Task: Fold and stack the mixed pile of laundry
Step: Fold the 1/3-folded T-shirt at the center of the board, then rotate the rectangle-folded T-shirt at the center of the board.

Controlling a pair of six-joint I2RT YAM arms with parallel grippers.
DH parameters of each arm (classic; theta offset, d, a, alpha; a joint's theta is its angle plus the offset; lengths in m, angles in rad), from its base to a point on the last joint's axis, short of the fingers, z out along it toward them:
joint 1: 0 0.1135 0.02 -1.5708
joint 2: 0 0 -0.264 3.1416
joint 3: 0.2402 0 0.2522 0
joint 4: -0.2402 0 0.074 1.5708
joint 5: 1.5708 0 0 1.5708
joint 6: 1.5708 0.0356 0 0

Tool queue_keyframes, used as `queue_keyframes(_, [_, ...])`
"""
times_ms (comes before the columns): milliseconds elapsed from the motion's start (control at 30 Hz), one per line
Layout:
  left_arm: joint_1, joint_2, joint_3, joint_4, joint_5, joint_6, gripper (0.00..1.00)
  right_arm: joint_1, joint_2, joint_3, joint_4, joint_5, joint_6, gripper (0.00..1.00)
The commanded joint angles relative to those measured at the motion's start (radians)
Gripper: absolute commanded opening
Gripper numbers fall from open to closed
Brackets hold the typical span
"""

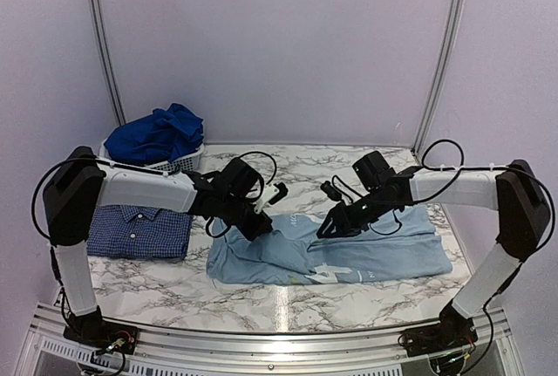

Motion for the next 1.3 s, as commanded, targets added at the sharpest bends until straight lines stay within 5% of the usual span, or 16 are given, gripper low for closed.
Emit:
queue_keyframes(0, [0.030, 0.008, 0.043, -0.024, -0.091, -0.094, 0.11, -0.087, -0.073, 0.001, -0.106, 0.105, -0.038, 0.38])
queue_keyframes(100, [0.031, -0.064, 0.020, -0.019, -0.128, -0.120, 0.56, -0.182, -0.116, -0.022, -0.134, 0.146, -0.053, 0.39])
queue_keyframes(167, [0.031, -0.133, -0.016, 0.000, -0.159, -0.156, 0.95, -0.271, -0.124, -0.026, -0.139, 0.151, -0.065, 0.40])
queue_keyframes(200, [0.032, -0.174, -0.044, 0.015, -0.163, -0.181, 0.98, -0.293, -0.118, -0.020, -0.148, 0.155, -0.077, 0.40])
queue_keyframes(333, [0.049, -0.317, -0.155, 0.065, -0.119, -0.335, 0.99, -0.343, -0.068, 0.019, -0.191, 0.223, -0.143, 0.41])
queue_keyframes(500, [0.043, -0.282, -0.178, -0.012, 0.066, -0.423, 0.99, -0.397, -0.002, 0.019, -0.180, 0.263, -0.168, 0.41])
queue_keyframes(767, [-0.009, -0.118, -0.176, -0.112, -0.086, -0.572, 0.98, -0.435, 0.088, -0.022, -0.190, 0.331, -0.141, 0.44])
queue_keyframes(1033, [0.073, 0.037, -0.120, -0.229, -0.232, -0.625, 0.84, -0.416, -0.006, -0.186, -0.175, 0.268, -0.051, 0.41])
queue_keyframes(1267, [0.174, 0.051, -0.039, -0.273, -0.247, -0.496, 0.81, -0.408, -0.137, -0.011, -0.289, 0.180, -0.027, 0.45])
